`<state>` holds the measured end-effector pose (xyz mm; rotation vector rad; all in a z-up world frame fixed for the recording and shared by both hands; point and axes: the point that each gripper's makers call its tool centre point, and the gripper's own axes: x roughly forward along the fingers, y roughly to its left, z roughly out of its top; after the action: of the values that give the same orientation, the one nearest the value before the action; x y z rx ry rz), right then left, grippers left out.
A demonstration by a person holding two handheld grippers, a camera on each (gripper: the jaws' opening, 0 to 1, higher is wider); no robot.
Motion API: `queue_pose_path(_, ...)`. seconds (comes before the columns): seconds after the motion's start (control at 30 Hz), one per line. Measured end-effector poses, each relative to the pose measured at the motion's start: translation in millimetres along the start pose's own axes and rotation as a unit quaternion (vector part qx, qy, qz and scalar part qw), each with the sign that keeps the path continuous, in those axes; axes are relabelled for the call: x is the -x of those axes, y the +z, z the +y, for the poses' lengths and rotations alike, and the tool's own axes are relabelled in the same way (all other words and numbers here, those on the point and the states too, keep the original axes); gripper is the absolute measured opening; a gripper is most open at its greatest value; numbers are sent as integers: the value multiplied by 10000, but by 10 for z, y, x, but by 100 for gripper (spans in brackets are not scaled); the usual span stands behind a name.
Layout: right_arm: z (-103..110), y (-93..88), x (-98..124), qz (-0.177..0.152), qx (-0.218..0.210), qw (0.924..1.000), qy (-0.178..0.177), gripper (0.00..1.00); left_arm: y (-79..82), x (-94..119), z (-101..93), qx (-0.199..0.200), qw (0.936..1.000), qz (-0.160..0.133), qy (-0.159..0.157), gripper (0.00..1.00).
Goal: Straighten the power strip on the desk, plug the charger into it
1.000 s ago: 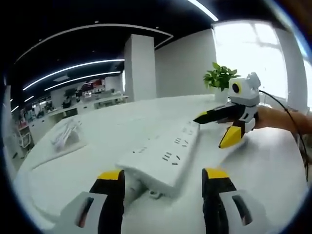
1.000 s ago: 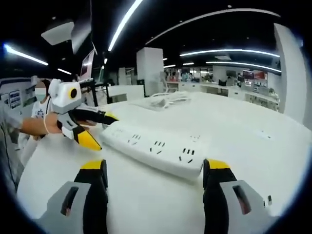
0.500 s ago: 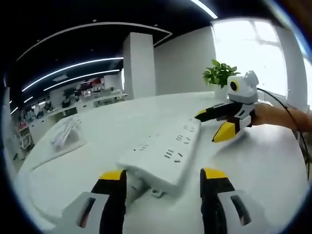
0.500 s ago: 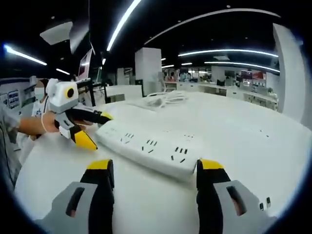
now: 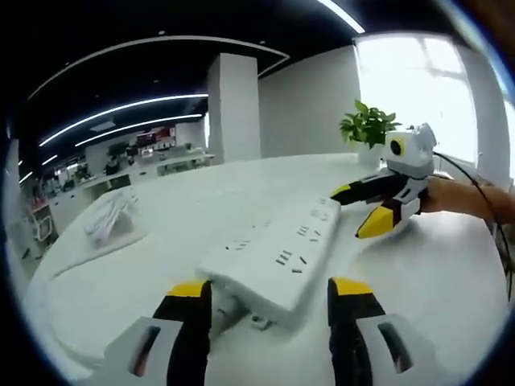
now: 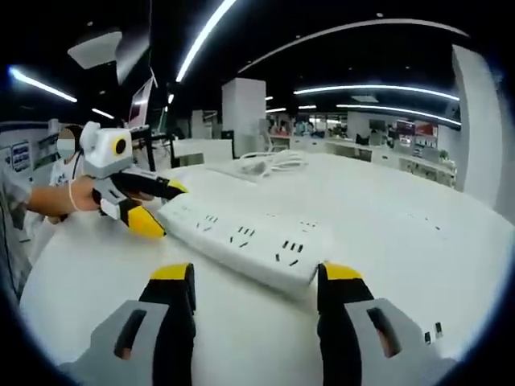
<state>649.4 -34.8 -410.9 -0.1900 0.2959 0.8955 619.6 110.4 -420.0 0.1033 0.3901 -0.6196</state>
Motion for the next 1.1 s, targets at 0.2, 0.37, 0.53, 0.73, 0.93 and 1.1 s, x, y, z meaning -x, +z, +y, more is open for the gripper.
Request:
queue_pose_path(0.2, 4, -10, 24, 51, 54, 10000, -50, 56, 1, -10, 24, -45, 10000, 6, 44, 58)
queue_pose_path(0.37, -71, -3, 36, -14, -101, 9996, -273, 47, -2, -9, 66, -89, 9999, -2, 105, 53)
queue_pose_path(0.53, -137, -13, 65, -75, -207, 9987, -461, 35, 5, -4, 68, 9, 10000, -30, 58, 54)
queue_pose_path(0.73, -159, -18, 74, -109, -212, 9983, -528, 31, 5, -7, 70, 4, 10000, -48, 28, 53)
queue_pose_path(0.93, -152, -32, 74, -75, -31, 9983, -571, 31, 5, -15, 74, 5, 10000, -69, 2, 53)
queue_pose_path(1.1, -144, -38, 78, -60, 26, 9979, -639, 30, 9, -25, 83, 4, 9999, -95, -44, 53)
